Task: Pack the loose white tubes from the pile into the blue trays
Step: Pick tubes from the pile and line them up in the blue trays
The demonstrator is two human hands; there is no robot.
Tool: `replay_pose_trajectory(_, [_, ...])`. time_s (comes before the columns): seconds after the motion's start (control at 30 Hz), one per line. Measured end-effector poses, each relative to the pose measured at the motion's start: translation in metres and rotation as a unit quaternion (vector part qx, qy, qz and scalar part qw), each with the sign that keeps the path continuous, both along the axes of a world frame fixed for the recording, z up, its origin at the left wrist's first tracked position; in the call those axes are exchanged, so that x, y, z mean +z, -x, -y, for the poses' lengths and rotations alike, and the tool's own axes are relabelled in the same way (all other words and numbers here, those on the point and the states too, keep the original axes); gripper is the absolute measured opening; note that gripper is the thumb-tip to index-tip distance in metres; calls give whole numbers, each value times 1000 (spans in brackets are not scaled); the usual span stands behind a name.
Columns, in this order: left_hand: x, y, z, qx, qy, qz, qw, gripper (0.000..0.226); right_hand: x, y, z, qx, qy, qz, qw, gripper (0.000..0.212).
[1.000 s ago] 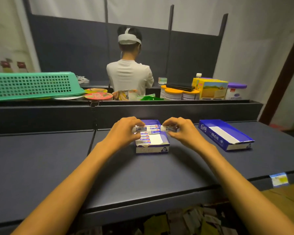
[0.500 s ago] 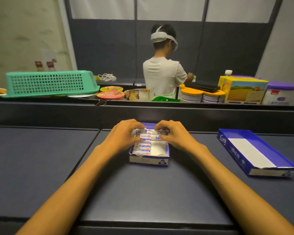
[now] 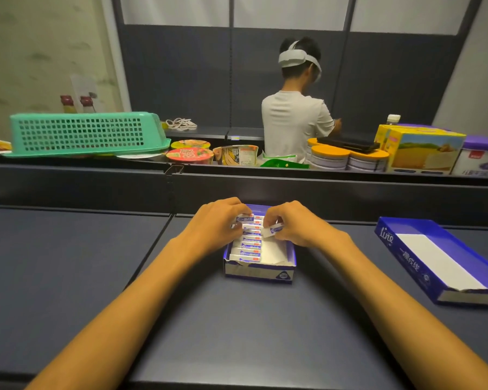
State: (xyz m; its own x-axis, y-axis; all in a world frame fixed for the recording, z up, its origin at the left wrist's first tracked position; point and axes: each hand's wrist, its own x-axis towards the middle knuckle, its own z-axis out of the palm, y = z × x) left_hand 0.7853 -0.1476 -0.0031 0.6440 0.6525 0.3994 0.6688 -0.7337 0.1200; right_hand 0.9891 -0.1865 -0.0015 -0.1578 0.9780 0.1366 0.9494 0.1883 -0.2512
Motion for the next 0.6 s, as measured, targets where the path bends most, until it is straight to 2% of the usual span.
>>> replay_pose_trajectory(0.43, [-1, 0, 1, -11, 11, 25, 1000, 40, 1, 0, 2, 9, 26, -14, 1000, 29])
replay_pose_trajectory(0.6, [-2, 1, 2, -9, 11, 28, 1000, 40, 4, 0, 4, 8, 25, 9, 1000, 29])
